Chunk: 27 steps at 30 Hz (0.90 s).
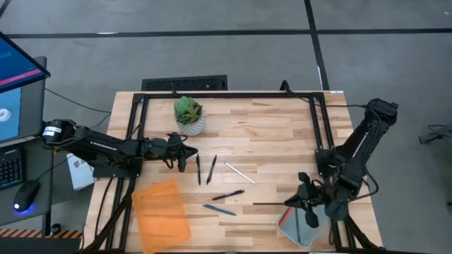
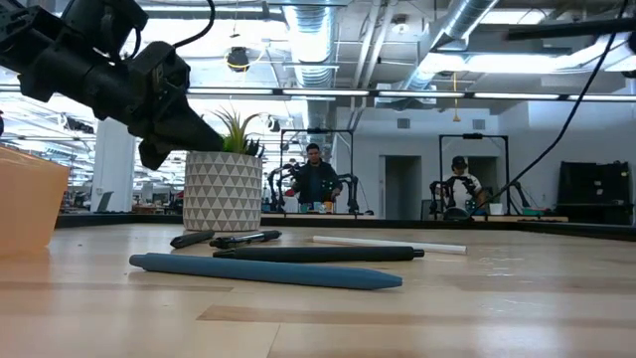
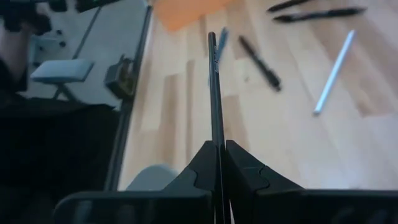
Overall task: Sort pens & pencils
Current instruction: Put the black pencil into the gray bin
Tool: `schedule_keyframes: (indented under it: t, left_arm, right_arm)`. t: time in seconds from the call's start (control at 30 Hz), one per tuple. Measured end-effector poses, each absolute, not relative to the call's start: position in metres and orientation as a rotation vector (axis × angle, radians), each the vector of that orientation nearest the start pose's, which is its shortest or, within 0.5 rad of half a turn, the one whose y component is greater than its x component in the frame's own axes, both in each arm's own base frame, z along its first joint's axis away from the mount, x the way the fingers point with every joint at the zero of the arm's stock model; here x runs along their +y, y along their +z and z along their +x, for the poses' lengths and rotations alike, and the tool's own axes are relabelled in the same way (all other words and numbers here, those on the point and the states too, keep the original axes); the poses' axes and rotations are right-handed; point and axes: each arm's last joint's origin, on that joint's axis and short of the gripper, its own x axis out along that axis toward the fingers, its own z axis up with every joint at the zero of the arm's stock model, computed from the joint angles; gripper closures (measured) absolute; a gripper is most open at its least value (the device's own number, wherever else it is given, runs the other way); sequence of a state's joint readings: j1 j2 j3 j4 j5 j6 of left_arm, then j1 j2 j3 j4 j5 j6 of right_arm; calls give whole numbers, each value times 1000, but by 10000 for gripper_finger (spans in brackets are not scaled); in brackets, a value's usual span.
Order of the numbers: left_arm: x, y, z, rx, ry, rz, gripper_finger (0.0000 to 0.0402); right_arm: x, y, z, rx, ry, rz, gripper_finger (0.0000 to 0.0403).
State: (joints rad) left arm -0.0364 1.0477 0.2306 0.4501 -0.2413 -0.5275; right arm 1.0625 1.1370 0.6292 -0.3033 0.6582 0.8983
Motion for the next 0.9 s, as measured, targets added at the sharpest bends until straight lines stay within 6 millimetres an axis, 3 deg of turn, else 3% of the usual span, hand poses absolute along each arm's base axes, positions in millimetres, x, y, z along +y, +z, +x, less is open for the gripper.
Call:
schedule_keyframes:
  t: [0.33,0.67,0.9]
  left_arm:
    - [0,164,191,257,289,-495,376]
    - [0,164,191,251,298,-527,376]
    - [0,164,191,251,298,-523,376]
  right_arm:
    - [197,208,81,704,228,333,363]
    - [190,196,46,848,125,438,363]
    - [190,195,35,882,101,513,369]
